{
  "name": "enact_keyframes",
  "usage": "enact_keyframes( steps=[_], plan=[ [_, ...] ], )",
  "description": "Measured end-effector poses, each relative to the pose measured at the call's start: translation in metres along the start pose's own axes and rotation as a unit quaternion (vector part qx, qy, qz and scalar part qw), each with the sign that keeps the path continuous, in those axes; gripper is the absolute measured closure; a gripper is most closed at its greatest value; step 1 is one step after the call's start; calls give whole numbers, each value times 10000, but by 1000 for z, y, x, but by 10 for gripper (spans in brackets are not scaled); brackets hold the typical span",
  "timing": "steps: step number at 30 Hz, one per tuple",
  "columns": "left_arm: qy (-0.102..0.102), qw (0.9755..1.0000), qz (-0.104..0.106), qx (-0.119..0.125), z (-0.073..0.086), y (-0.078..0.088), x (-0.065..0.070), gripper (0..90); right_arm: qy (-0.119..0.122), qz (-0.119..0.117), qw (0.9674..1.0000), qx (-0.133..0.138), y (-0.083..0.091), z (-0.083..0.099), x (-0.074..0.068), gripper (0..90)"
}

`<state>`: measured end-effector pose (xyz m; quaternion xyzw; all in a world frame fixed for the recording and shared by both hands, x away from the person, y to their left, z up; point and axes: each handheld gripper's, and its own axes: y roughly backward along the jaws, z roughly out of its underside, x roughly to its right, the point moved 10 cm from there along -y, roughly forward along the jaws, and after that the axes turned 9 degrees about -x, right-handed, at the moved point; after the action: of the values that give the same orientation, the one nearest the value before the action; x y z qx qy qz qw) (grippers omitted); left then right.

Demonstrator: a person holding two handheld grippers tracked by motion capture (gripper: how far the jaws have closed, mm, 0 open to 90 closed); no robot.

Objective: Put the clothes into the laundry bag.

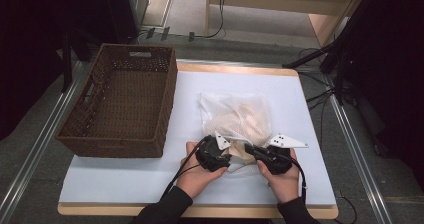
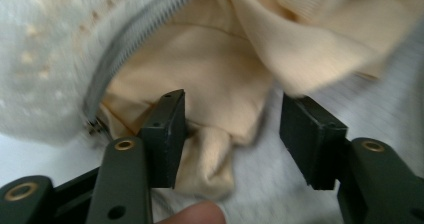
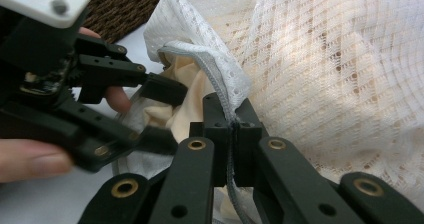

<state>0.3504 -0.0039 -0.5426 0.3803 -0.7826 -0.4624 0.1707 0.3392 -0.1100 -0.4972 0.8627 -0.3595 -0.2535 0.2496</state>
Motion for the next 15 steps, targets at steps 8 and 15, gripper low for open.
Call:
enact_keyframes(
  steps=[8, 15],
  plan=[
    [497, 9954, 740, 352, -22, 6, 5, 815, 0, -30, 10000, 86, 3, -4, -2, 883],
    [903, 9922, 630, 581, -39, -21, -5, 806, 82, -73, 9996, 262, 11, -10, -11, 884]
  ],
)
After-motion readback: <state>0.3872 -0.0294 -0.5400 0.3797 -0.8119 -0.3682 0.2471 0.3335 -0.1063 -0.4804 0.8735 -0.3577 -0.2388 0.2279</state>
